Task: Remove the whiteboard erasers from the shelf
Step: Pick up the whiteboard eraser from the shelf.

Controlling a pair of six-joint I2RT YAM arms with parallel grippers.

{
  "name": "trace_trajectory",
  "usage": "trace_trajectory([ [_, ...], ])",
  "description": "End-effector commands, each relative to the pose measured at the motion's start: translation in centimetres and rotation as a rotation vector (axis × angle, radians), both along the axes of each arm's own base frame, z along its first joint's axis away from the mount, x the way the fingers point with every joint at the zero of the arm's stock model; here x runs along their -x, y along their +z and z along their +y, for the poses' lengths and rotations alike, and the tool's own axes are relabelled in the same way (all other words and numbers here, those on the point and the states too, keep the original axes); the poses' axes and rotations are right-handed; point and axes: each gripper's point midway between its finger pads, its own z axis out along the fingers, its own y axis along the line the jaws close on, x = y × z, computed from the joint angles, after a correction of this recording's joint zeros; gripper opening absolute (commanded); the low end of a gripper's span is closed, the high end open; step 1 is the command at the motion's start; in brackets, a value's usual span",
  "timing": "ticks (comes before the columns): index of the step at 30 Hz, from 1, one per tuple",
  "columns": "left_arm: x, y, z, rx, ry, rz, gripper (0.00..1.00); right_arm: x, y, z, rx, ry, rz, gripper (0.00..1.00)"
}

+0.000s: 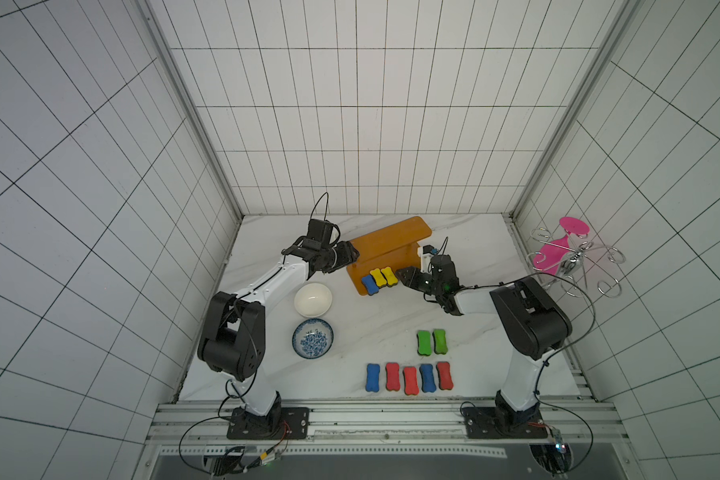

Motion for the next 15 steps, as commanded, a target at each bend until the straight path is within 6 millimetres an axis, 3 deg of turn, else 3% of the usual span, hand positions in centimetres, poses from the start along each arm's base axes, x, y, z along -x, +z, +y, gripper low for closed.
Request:
trace_trajectory([
  [1, -0.9, -0.2, -0.1, -0.018, -0.005, 0.001, 0.61, -0.9, 0.9, 1.1, -0.039, 0.042, -0.035, 0.34],
  [9, -1.1, -0.8, -0.1, -0.025, -0.002, 0.017, 0.48, -1.4, -1.7, 1.7, -0.039, 0.060, 0.015, 0.35],
  [15, -1.0, -1.4, -0.3, -0.018, -0.007, 0.037, 0.45, -1.3, -2.8, 2.0, -0.037, 0.069, 0.039, 0.35],
])
